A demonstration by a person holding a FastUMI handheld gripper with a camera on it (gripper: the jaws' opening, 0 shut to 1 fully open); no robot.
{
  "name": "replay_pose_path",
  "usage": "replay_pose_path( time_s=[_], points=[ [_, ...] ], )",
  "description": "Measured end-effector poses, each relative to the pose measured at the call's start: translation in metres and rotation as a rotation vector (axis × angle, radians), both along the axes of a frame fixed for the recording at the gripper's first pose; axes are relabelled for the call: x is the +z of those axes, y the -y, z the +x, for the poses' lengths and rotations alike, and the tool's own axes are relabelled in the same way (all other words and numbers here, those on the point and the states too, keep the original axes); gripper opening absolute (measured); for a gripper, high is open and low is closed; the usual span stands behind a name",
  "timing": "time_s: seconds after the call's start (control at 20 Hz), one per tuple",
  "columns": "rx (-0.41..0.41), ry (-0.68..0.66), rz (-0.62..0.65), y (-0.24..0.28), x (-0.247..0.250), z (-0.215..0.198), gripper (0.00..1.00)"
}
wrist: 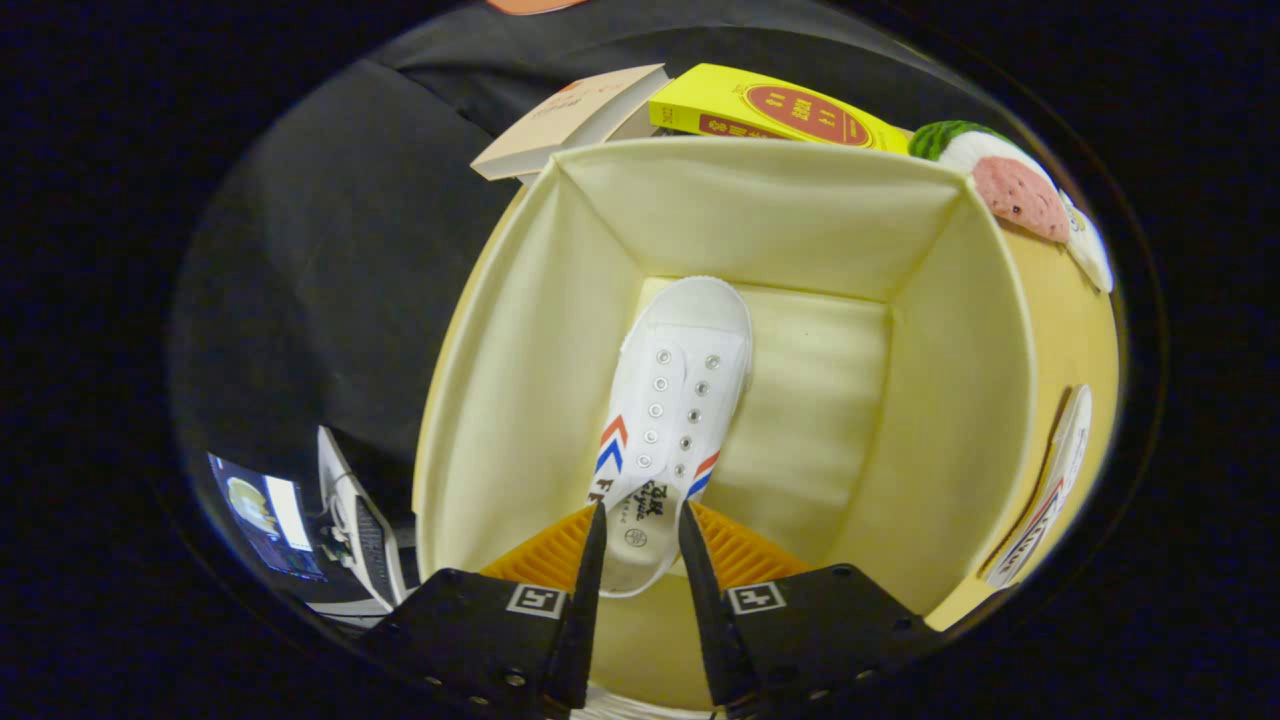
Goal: Open the storage box then place both shoes into the box .Put the left shoe in first, then the right shoe, with the right side of both shoes facing outward in a uniform manner.
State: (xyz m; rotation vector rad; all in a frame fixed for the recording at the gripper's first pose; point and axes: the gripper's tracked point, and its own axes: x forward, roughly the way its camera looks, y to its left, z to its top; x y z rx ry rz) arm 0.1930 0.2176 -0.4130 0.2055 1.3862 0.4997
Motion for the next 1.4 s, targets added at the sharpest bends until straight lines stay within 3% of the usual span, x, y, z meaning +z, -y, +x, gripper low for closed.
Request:
replay_pose_path(
  time_s=[0.2,0.3,0.4,0.7,1.05,1.4],
  points=[
    [0.029,0.047,0.060,0.032,0.059,-0.011,0.59],
    [0.042,0.085,0.061,0.055,0.080,-0.015,0.85],
    [0.043,0.105,0.050,0.079,0.091,-0.020,0.95],
    [0.018,0.148,-0.080,0.187,0.069,-0.031,0.96],
    [-0.096,0.095,-0.220,0.310,0.006,-0.034,0.97],
    [-0.104,0.076,-0.338,0.398,-0.045,-0.027,0.97]
  ],
)
